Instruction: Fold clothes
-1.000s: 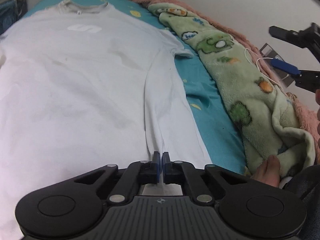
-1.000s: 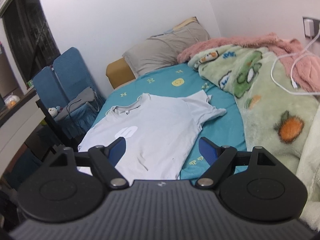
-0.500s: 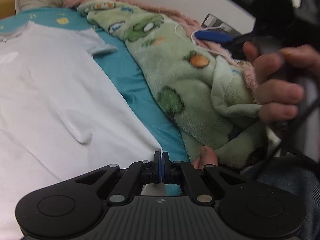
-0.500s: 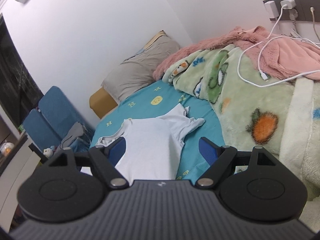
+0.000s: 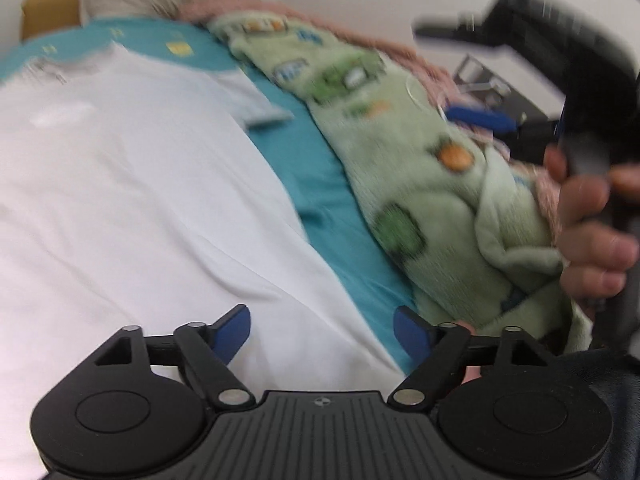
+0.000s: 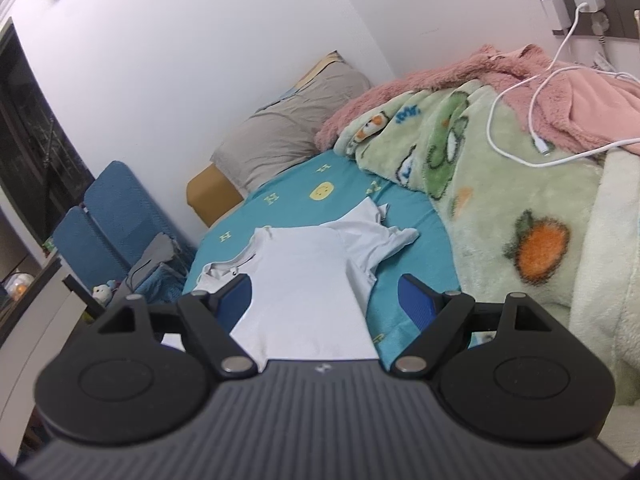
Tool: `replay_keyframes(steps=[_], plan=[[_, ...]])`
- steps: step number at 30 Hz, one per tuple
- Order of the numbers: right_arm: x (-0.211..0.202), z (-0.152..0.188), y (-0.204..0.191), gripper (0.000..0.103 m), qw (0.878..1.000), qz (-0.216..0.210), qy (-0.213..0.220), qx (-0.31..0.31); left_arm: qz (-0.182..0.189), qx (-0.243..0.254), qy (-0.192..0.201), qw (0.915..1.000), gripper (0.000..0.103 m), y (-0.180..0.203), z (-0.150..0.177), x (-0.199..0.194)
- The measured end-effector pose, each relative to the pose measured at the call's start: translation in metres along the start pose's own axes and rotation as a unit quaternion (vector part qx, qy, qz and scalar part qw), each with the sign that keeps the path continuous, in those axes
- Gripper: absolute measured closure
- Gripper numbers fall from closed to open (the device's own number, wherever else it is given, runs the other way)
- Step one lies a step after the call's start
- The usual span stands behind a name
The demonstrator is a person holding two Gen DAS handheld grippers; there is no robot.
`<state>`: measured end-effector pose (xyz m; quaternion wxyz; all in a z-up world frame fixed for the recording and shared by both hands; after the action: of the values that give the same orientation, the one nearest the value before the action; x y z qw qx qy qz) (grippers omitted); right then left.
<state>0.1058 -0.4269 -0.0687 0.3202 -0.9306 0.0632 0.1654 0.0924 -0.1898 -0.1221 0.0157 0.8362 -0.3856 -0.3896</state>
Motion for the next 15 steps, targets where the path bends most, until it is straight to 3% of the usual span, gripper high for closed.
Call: replay_keyframes(steps=[5,10,12,15], plan=[[0.012,0.002,0.003,0.019,0.999,-0.024,-0.026,0.041,-0.051,-0.007,0.061,0.9968,0.015,-0.030,-0.009,-0.036],[0.067,0.001,0.008,0.019,0.988,-0.051,-0.064,0.133,-0.098,-0.032,0.119,0.9875,0.011,-0.064,-0.010,-0.059],[0.098,0.003,0.013,0.019,0.985,-0.045,-0.062,0.154,-0.127,-0.035,0.123,0.9836,0.011,-0.077,-0.008,-0.056],[0.146,0.008,0.032,0.019,0.980,-0.024,-0.056,0.191,-0.216,0.005,0.128,0.9680,0.011,-0.091,-0.008,-0.047]])
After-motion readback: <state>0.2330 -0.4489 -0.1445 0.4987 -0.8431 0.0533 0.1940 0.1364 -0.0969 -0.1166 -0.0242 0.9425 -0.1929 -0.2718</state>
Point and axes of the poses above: each gripper's, at about its wrist camera, not at the fingertips, and x roughly the way its jaws point, y to its right, z to its underside, the point moved 2 cm from there along x, roughly the way its jaws point, and after that the axes turned 5 degrees about y, right-handed, at the moved point
